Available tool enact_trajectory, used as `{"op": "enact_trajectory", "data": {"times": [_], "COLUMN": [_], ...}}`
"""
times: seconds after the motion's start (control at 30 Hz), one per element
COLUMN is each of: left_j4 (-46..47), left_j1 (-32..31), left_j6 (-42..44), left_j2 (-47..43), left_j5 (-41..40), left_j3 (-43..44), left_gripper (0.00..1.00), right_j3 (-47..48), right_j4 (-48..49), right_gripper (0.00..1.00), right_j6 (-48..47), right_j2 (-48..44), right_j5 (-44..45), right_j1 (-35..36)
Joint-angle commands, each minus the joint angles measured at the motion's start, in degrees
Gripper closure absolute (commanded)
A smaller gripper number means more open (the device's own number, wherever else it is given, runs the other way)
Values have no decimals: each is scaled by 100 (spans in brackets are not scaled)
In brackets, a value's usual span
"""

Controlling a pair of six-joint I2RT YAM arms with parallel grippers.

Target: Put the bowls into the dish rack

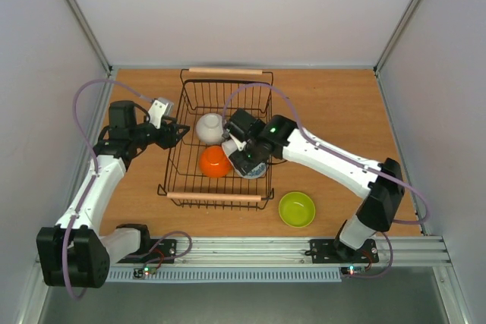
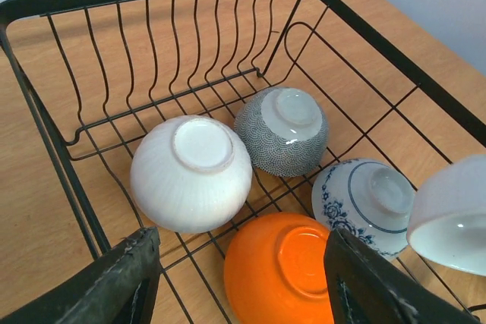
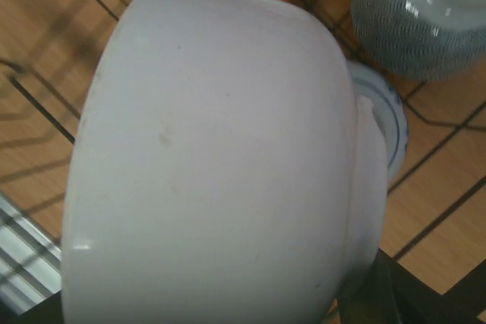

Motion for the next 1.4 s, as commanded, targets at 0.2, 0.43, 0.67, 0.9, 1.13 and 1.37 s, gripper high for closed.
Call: {"op": "enact_trajectory", "data": {"times": [0.2, 0.43, 0.67, 0.9, 1.13, 1.37], "left_j4": [216, 180, 184, 195, 196, 203], "left_j1": [23, 23, 23, 23, 23, 23], "left_j6": [-37, -4, -4, 3, -4, 5], "left_j2": [139, 184, 211, 197, 203, 202], "left_j5": [-186, -150, -100, -103, -133, -130], "left_j3": [66, 93, 93, 75, 84, 75], "left_gripper": [39, 39, 39, 39, 39, 39], "right_j3": [78, 496, 719, 920, 1028, 1059], "right_j4": [-1132, -1717, -1990, -2270, -2371, -2310], "right_gripper": [99, 99, 99, 99, 80, 2], "right_j6": [-582, -642, -545, -299, -297, -357], "right_j2": [553, 1223, 1720, 2158, 2453, 2328], "right_j5": [958, 1514, 2085, 2835, 2915, 2849], "right_j1": [391, 512, 583, 753, 918, 1010]}}
